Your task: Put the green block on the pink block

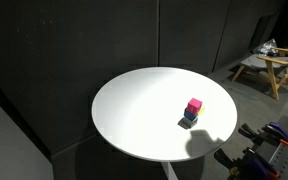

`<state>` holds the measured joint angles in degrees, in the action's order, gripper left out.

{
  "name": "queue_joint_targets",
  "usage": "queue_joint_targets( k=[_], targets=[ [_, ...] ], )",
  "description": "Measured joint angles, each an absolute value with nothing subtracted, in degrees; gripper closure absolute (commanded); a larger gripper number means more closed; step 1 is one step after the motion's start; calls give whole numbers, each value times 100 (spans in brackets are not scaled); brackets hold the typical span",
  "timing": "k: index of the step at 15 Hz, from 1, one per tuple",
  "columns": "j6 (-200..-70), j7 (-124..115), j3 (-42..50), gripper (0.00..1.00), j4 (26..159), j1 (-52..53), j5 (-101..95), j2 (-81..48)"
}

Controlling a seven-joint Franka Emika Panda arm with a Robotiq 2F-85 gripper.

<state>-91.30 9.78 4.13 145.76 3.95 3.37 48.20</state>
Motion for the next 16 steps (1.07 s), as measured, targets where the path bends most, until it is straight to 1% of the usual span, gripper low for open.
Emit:
queue_joint_targets(
  k=[11,16],
  targets=[
    [-9155,974,387,0,14572,381,333,4811],
    [-9415,922,287,0,14552,354,283,4717]
  ],
)
